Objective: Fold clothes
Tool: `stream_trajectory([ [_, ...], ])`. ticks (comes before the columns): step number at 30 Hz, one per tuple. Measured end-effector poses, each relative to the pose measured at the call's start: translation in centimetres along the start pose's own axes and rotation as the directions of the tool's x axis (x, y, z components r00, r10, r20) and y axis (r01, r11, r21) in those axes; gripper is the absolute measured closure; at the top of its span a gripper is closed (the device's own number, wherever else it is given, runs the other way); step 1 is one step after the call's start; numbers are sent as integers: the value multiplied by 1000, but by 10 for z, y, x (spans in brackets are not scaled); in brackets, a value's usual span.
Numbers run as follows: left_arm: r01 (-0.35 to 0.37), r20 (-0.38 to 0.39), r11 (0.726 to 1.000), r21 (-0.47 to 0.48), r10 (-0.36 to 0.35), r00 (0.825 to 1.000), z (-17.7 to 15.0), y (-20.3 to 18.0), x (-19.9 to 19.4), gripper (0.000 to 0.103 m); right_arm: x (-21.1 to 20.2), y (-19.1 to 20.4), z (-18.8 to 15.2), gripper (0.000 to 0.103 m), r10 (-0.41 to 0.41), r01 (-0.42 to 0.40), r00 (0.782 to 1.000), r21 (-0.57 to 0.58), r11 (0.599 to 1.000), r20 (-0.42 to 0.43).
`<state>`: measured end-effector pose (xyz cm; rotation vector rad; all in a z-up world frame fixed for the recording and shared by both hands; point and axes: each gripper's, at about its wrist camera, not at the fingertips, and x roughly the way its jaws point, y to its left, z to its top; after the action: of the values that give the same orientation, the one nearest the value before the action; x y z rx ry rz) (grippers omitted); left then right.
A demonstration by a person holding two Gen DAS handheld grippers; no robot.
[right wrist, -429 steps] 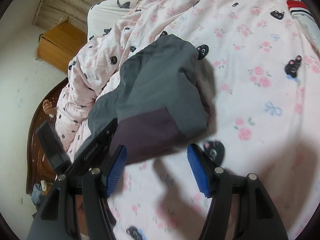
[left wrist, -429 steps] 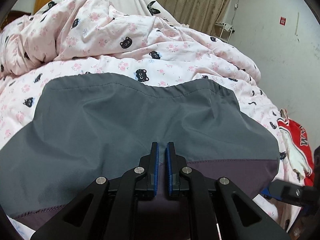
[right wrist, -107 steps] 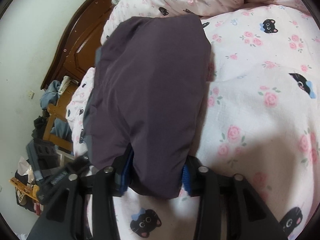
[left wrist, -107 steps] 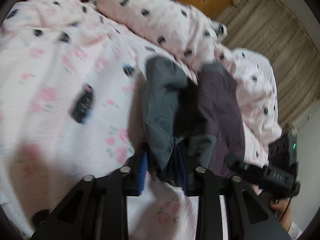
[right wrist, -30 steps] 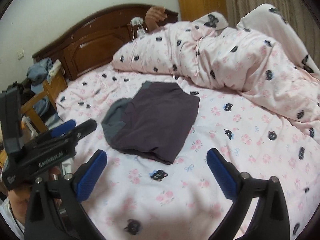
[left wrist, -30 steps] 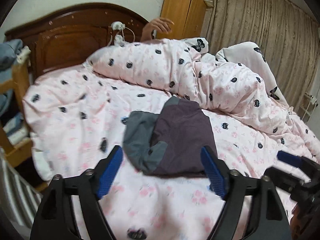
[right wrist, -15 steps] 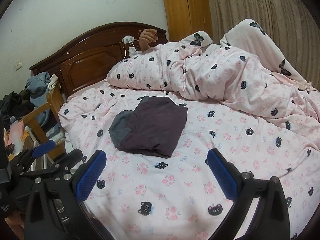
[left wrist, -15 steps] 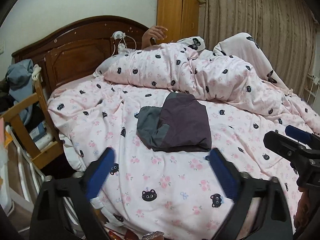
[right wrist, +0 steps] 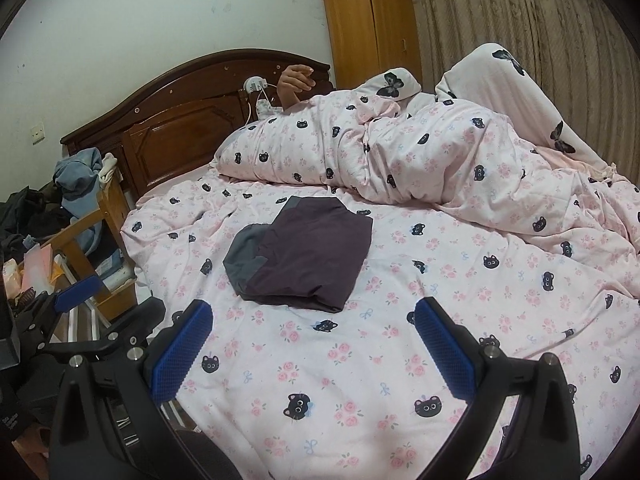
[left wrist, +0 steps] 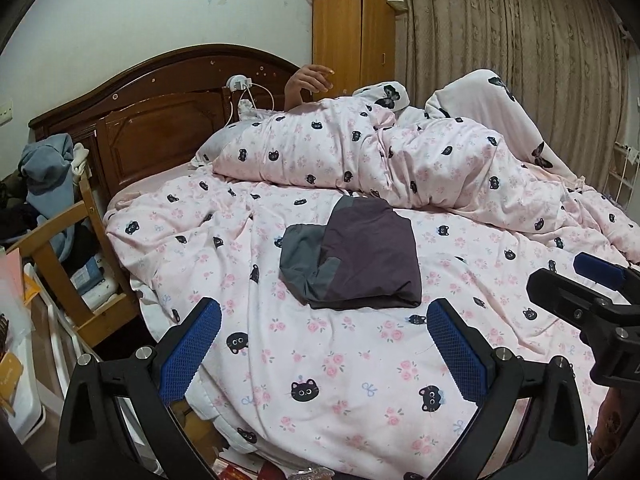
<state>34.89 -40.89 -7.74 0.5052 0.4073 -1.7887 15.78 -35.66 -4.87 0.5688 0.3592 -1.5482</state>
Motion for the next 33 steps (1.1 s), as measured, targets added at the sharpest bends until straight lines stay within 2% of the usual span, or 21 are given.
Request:
stream_trajectory([
  [7, -10, -15, 1000, -2, 10, 1000, 2, 1, -3, 1, -2, 0, -1, 1, -10, 10, 1000, -9, 1000, 4],
  [33, -13, -21, 1000, 11, 13, 1000, 9, 7, -13, 1, -6, 5, 4, 1, 30, -30, 1000, -21, 999, 4],
])
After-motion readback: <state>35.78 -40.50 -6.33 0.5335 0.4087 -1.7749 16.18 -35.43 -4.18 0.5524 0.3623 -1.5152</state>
